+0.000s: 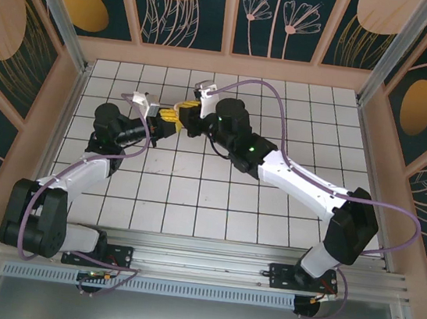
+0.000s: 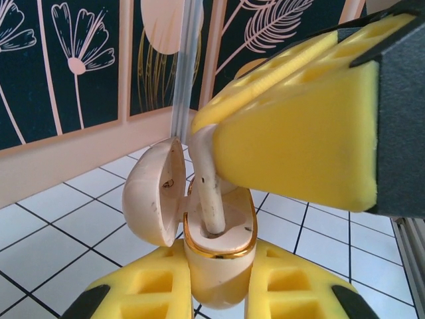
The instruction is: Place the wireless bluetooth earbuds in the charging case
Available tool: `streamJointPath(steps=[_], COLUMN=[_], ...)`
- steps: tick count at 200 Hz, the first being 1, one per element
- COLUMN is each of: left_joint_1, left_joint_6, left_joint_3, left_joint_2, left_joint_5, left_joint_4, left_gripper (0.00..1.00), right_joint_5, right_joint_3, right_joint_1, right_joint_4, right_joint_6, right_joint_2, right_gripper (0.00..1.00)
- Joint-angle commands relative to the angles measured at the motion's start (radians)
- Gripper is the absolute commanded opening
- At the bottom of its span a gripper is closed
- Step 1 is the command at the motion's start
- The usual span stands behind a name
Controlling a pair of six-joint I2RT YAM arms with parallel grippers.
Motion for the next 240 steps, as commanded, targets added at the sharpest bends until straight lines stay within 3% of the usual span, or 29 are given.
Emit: streamJointPath(steps=[1, 240], left_joint_1=[-0.002, -0.003], left_joint_6=[0.018, 0.103], left_joint_3=[0.054, 0.067], left_joint_2=[-0.022, -0.033], left_joint_5=[-0.012, 0.003], left_joint_4=[0.077, -0.007], left_gripper=[0.04, 0.04], right_joint_5=[-0.002, 0.035], right_joint_3=[0.003, 0.008], right_joint_1=[0.022, 0.021], right_joint_4=[-0.140, -0.163], right_joint_6=[-0.023, -0.043], right_joint_2=[0.008, -0.022], right_gripper=[0.17, 0.25])
